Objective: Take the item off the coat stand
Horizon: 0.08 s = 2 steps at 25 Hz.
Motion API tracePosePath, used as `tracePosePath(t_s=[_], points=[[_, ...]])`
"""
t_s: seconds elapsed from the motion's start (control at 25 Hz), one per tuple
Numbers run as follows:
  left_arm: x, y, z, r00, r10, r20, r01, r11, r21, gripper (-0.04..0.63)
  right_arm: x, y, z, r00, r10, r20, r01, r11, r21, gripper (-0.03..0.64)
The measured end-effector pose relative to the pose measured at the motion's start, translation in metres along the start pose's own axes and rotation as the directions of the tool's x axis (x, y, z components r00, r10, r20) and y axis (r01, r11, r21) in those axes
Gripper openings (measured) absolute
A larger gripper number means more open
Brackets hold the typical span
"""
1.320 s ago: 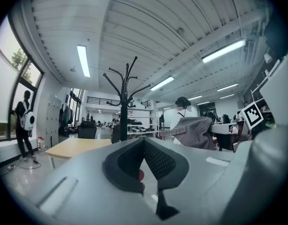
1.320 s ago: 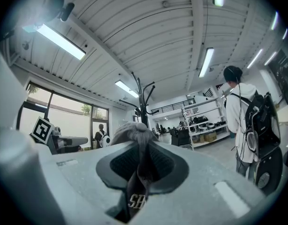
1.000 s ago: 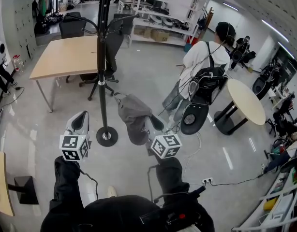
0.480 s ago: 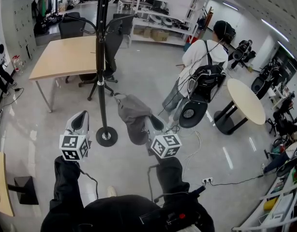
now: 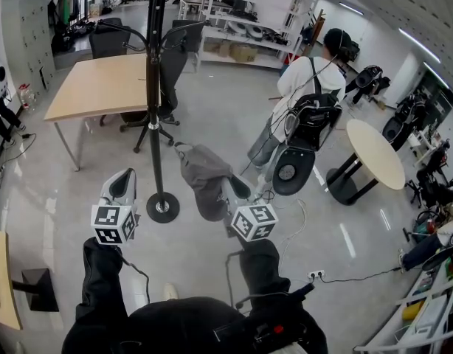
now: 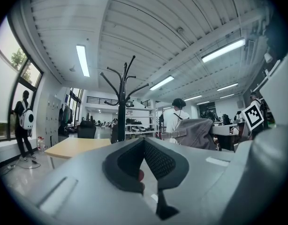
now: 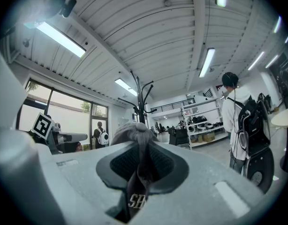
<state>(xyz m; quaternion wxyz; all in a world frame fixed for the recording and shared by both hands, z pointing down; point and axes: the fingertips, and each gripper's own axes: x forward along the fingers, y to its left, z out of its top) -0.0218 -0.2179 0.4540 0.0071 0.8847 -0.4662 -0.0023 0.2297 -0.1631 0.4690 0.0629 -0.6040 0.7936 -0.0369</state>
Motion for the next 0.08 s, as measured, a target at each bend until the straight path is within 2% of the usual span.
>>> tracePosePath(t_s=[0.08], points=[[0.001,0.0015,0.0009,1.0,-0.001,0.001,0.001,1.0,0.002,0.002,0.0013,-0.0007,-0.0001,1.0,-0.004,0.0,0.004,1.0,-0.001,0.046]])
